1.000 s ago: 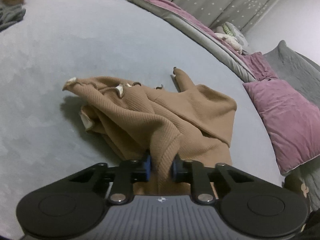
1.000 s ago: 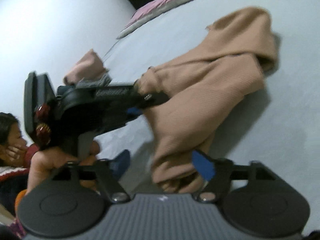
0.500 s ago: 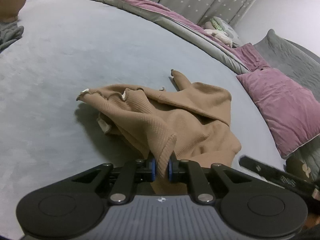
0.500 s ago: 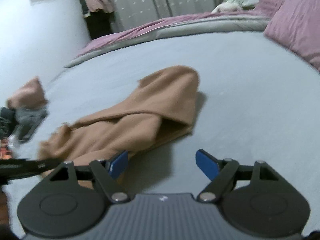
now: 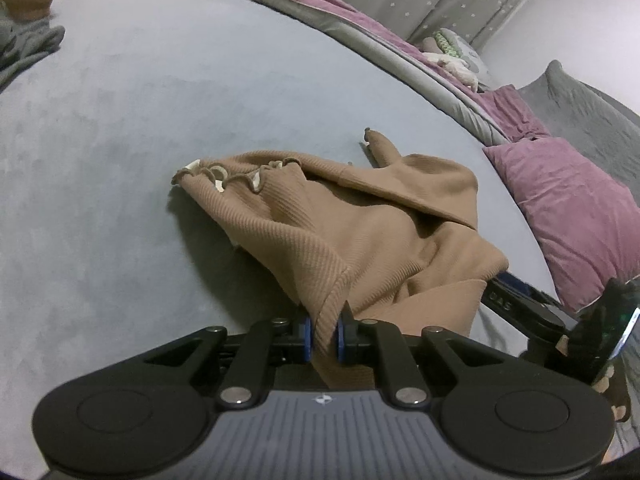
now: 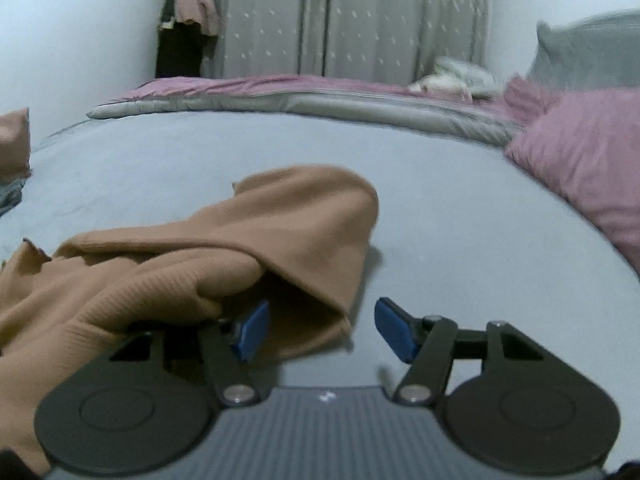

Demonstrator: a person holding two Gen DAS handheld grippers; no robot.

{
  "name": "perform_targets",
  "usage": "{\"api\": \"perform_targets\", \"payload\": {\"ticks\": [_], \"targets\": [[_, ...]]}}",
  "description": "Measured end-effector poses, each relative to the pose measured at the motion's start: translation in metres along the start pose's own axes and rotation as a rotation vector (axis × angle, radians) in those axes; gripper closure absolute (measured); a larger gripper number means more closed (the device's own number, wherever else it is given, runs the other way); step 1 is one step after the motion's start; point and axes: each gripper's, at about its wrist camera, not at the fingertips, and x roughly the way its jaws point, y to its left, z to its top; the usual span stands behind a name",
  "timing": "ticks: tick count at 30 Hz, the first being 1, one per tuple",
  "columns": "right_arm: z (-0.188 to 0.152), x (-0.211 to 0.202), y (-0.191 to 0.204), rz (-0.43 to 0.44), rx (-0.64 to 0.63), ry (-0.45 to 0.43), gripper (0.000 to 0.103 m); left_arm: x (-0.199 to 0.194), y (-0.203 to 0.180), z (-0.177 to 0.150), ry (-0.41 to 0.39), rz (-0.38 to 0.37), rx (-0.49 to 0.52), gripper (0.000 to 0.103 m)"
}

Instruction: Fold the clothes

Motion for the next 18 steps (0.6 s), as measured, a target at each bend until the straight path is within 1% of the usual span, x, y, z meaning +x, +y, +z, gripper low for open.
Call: {"api": "perform_targets", "payload": {"ticks": [1, 4, 6, 7, 8, 9, 11, 14, 18], "targets": [[0.002, 0.004, 0.002, -0.001, -0.02, -0.012, 0.045, 0.001, 0.0, 0.0, 0.001, 0.001, -0.004, 0.092], [0.007, 0.015, 0.007, -0.018, -0.082, -0.032, 0.056, 0.001, 0.001, 0.002, 0.002, 0.0, -0.012, 0.092], [0.01, 0.022, 0.01, -0.04, -0.118, -0.04, 0.061, 0.001, 0.001, 0.004, 0.001, -0.003, -0.018, 0.092], [0.011, 0.024, 0.012, -0.055, -0.135, -0.045, 0.066, 0.002, 0.001, 0.006, -0.001, -0.003, -0.021, 0.092], [0.011, 0.026, 0.011, -0.068, -0.136, -0.047, 0.074, 0.002, 0.002, 0.007, -0.003, -0.003, -0.024, 0.092], [0.012, 0.027, 0.01, -0.08, -0.127, -0.048, 0.077, 0.002, 0.002, 0.009, -0.006, -0.002, -0.027, 0.092], [0.015, 0.029, 0.005, -0.1, -0.093, -0.05, 0.089, 0.003, 0.004, 0.011, -0.01, -0.006, -0.035, 0.092], [0.02, 0.025, -0.004, -0.117, -0.013, -0.056, 0.096, 0.002, 0.005, 0.017, -0.021, -0.004, -0.041, 0.092], [0.027, 0.008, -0.011, -0.147, 0.013, -0.091, 0.097, -0.001, 0.008, 0.023, -0.048, 0.005, -0.047, 0.092]]}}
